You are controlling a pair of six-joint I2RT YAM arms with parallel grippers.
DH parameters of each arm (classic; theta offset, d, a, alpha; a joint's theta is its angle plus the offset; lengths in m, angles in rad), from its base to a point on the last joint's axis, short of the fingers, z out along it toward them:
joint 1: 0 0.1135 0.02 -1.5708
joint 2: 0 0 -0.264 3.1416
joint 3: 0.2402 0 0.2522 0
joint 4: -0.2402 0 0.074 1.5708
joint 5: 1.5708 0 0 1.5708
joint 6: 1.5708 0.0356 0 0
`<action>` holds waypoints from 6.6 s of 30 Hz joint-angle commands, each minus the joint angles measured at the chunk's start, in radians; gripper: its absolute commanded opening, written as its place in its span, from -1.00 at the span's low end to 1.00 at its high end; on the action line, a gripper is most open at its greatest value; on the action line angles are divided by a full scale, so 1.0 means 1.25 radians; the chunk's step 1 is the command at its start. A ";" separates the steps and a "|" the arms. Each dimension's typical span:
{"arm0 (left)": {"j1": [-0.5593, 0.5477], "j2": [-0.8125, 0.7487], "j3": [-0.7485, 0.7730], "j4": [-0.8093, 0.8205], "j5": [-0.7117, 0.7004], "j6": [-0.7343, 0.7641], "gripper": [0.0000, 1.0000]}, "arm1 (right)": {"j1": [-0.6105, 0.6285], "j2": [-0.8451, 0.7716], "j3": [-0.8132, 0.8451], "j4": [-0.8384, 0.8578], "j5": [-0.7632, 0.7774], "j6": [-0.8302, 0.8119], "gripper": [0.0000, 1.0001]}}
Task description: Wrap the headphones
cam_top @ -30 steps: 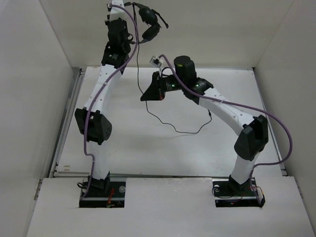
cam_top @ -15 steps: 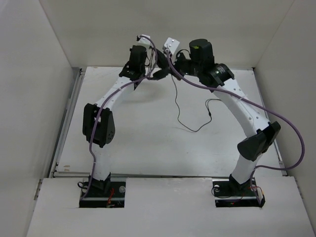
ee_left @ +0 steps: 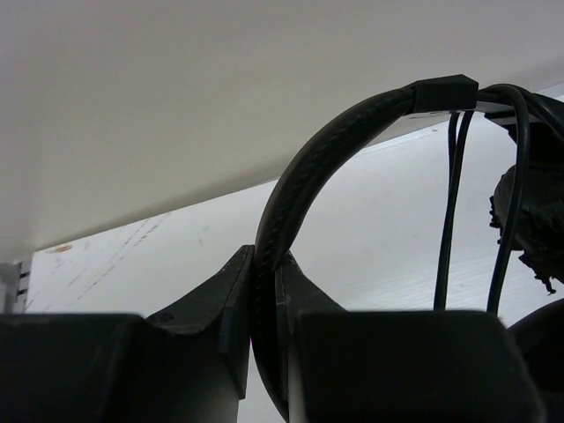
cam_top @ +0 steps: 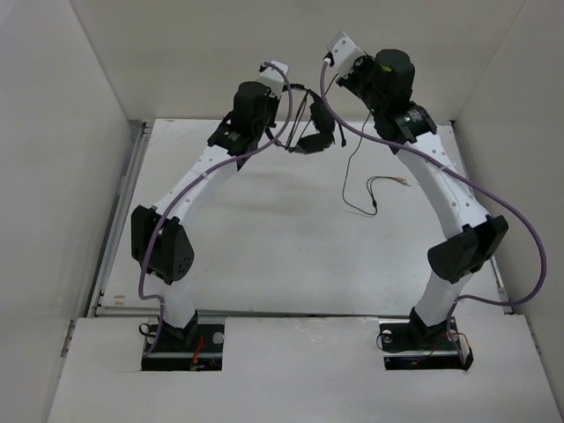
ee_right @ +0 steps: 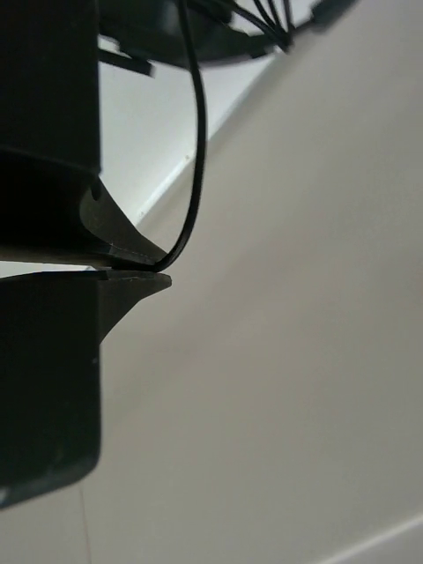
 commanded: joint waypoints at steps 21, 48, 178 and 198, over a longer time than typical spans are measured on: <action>-0.027 -0.079 0.098 -0.065 0.354 -0.198 -1.00 | -0.097 0.081 -0.019 0.140 -0.002 0.096 -0.99; -0.028 -0.042 0.254 -0.089 0.542 -0.345 -1.00 | -0.160 0.090 -0.014 0.032 -0.345 0.458 -0.74; -0.080 -0.176 -0.003 0.028 0.252 -0.088 -1.00 | -0.085 0.041 0.051 0.123 -0.016 0.001 -1.00; -0.090 -0.134 0.230 -0.042 0.296 -0.150 -1.00 | -0.196 0.038 -0.026 0.044 -0.363 0.439 -0.88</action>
